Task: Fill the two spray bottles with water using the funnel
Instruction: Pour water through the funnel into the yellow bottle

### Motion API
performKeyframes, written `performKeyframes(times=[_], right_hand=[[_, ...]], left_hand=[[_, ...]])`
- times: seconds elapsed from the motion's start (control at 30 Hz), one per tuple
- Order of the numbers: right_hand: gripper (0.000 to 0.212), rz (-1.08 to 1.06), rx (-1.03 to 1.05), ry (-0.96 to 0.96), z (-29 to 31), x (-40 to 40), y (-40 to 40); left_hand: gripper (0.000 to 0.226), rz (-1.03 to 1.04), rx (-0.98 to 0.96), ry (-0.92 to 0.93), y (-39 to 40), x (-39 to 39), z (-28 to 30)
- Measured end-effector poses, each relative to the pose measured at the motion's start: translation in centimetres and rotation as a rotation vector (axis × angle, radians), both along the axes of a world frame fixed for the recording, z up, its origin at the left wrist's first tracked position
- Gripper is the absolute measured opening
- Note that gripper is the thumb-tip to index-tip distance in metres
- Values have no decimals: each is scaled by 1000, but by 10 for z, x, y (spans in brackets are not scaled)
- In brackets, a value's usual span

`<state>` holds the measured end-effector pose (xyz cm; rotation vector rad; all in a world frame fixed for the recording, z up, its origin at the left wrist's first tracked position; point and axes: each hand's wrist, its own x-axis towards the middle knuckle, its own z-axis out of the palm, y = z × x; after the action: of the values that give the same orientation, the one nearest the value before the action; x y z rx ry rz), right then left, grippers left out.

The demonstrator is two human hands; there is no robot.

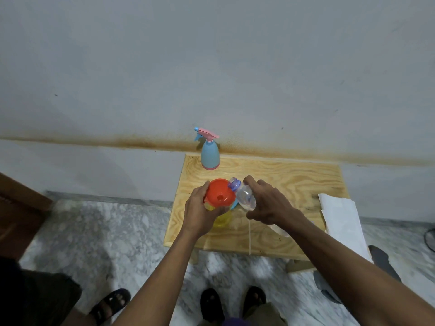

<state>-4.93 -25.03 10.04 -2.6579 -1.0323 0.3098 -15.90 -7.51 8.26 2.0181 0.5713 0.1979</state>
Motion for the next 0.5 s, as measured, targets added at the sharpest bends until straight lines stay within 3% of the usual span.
performKeyframes(times=[0.17,0.33,0.5], right_hand=[[73,-317,330,17,-17,3,-23],[59,-683,535,-5,-29,10,-49],[58,-889,640,6,-46,21,-69]], left_hand=[[95,-1,1,18,2,1,-6],[97,-2,4,23,1,1,-6],[98,-9,-12,26,2,1,-4]])
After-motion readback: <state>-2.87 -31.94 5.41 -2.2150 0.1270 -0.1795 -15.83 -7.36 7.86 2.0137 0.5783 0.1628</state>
